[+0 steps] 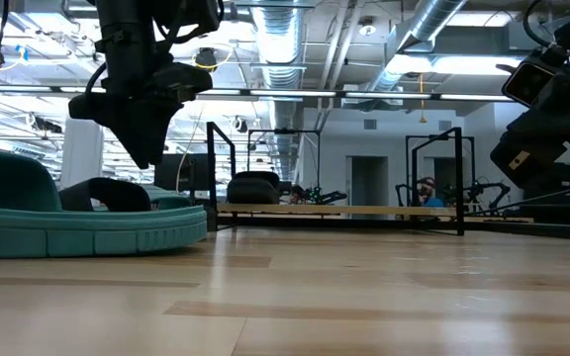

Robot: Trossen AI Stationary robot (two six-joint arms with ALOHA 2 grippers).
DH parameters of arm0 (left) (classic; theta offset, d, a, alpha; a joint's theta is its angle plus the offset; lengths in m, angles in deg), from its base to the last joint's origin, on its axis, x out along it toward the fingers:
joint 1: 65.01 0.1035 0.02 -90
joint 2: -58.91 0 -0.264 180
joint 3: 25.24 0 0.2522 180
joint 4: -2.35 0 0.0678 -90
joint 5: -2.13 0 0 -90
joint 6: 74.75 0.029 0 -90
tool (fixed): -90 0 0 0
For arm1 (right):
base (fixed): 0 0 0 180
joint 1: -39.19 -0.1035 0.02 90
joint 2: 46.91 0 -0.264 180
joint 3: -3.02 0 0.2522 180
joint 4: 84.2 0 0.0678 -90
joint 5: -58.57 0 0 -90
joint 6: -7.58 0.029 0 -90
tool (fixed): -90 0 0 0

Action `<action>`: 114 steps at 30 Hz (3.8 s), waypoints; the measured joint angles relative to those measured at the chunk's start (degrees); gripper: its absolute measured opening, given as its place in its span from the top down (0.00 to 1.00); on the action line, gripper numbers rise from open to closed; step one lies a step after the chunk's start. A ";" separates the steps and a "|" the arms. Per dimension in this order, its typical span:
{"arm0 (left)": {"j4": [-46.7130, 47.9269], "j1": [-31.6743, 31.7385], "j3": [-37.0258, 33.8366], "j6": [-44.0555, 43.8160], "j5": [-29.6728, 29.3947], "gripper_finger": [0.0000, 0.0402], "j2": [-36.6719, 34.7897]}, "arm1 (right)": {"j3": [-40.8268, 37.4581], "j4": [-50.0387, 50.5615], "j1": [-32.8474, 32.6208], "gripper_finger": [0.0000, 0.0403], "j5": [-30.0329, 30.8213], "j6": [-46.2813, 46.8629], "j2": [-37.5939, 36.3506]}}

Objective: Pick and place slides into the shelf
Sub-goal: Put the black slipper on the shelf

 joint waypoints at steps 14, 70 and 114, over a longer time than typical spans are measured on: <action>-3.15 0.24 0.07 1.11 -11.54 0.81 1.31 | -0.01 0.01 0.01 0.85 0.00 0.01 0.01; 21.29 -1.22 12.26 -5.51 -4.50 0.81 15.23 | -0.01 0.02 0.00 0.85 0.00 0.01 0.01; 20.80 1.49 8.20 -6.22 -1.01 0.96 18.71 | 0.00 0.02 0.00 0.85 0.00 0.00 0.02</action>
